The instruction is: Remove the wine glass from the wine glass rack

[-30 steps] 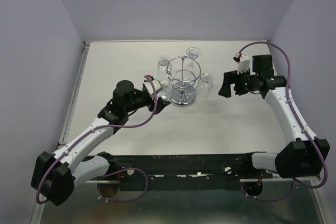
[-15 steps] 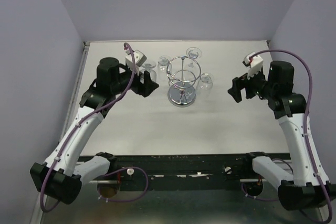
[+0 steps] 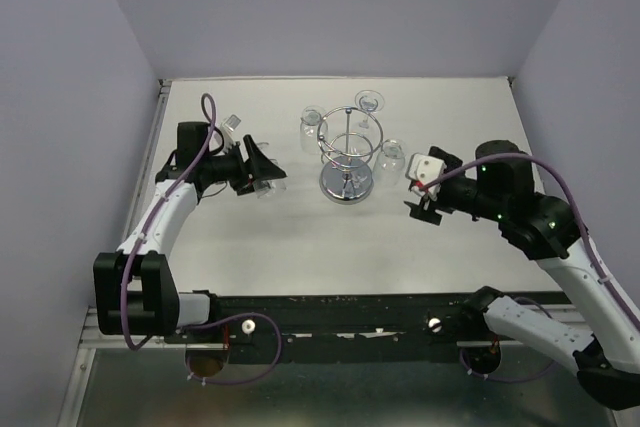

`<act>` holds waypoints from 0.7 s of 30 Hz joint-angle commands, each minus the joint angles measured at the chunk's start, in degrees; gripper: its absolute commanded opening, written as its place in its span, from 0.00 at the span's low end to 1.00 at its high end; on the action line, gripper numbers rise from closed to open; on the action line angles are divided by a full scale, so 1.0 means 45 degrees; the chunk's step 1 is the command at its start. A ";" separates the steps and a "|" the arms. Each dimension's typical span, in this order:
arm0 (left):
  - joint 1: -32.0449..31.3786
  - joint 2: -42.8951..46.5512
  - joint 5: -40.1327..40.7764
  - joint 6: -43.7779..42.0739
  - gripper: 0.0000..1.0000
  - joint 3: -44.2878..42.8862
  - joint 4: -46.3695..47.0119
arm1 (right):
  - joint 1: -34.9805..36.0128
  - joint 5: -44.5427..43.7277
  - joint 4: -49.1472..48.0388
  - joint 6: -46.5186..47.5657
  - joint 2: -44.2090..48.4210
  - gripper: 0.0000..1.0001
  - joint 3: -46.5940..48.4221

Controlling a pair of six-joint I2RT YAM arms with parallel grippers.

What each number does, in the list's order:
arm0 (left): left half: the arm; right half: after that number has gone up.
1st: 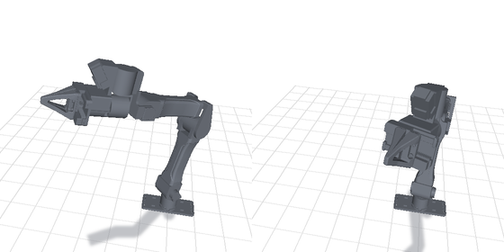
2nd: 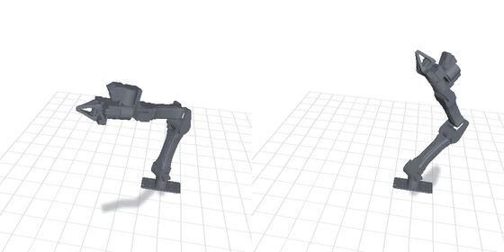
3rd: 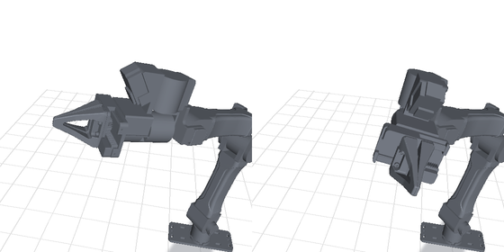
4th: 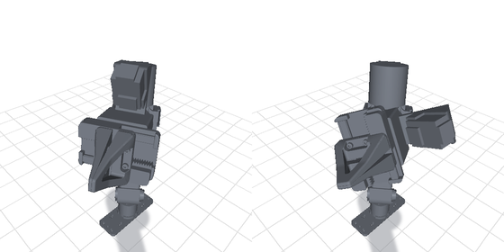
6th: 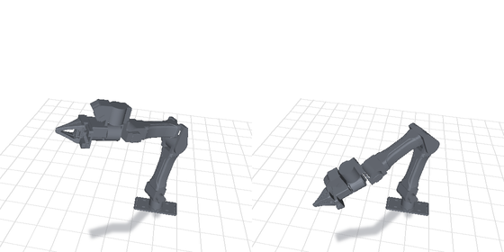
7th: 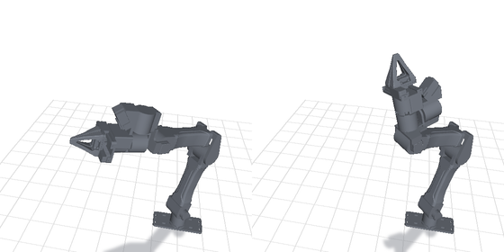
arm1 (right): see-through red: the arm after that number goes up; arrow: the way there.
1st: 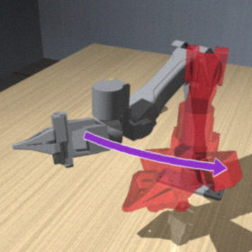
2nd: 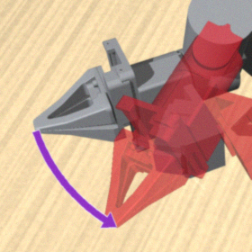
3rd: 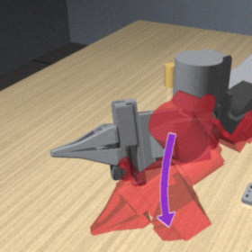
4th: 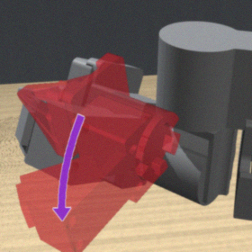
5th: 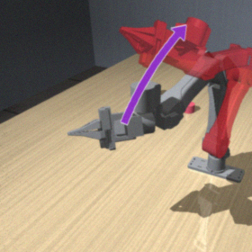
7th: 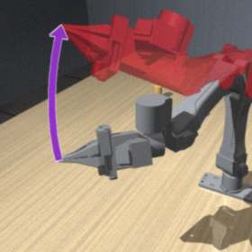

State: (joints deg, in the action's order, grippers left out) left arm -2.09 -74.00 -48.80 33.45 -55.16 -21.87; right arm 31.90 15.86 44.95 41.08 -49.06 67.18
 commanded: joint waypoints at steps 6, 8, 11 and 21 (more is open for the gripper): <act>0.0327 -0.0431 -0.4195 0.4813 0.00 0.2100 0.2637 | 0.3181 -0.0321 0.0385 0.1868 -0.0562 0.83 -0.0044; 0.0347 -0.0393 -0.4390 0.5646 0.00 0.2780 0.2786 | 0.3923 -0.0360 -0.0317 0.1478 -0.0854 0.83 -0.0318; 0.0347 -0.0139 -0.4839 0.9333 0.00 0.4926 0.5727 | 0.4998 -0.0458 -0.1294 0.1048 -0.1401 0.83 -0.0864; 0.0347 0.0975 -0.4254 0.8738 0.00 0.6416 0.3433 | 0.5548 -0.0870 -0.5491 -0.3402 -0.1834 0.74 -0.2386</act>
State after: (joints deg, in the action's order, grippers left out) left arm -0.82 -72.29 -65.54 70.59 -27.09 -6.90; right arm 56.31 13.17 32.77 38.33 -59.57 58.94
